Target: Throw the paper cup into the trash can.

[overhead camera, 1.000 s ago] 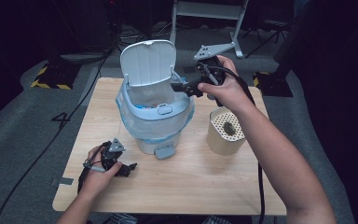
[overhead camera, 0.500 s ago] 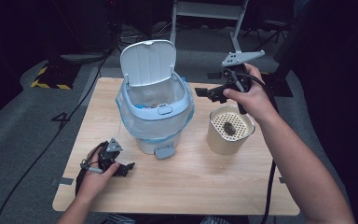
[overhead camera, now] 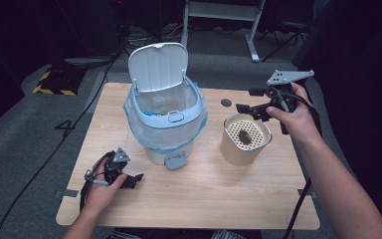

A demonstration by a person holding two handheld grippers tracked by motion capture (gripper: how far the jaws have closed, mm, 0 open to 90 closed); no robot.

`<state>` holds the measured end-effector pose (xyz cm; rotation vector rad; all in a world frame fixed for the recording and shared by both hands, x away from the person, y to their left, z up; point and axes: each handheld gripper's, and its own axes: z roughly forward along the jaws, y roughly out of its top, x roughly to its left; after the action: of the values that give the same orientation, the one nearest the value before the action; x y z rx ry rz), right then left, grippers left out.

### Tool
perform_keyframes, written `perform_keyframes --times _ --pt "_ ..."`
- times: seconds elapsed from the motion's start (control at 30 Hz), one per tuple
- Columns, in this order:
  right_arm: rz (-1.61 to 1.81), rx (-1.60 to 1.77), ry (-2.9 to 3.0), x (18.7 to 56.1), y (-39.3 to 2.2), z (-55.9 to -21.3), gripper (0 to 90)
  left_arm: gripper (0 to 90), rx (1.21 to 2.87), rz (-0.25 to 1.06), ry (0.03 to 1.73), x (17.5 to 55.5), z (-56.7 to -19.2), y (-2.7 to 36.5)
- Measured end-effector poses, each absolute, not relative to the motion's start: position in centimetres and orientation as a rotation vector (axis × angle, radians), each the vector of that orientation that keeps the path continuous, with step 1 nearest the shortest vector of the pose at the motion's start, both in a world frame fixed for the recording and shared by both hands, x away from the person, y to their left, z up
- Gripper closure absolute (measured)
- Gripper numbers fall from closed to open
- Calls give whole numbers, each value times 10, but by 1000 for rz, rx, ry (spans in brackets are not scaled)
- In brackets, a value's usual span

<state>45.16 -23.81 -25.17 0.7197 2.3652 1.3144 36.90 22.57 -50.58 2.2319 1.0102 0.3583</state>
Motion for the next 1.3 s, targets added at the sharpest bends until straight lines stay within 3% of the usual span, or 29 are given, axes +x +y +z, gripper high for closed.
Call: perform_keyframes --times 0.7,1.3 --pt "1177 916 2267 416 -317 -299 204 1 2235 363 1014 370 -505 225" --pt "1111 1076 2267 384 -365 -374 179 2 2223 366 1029 370 -506 224"
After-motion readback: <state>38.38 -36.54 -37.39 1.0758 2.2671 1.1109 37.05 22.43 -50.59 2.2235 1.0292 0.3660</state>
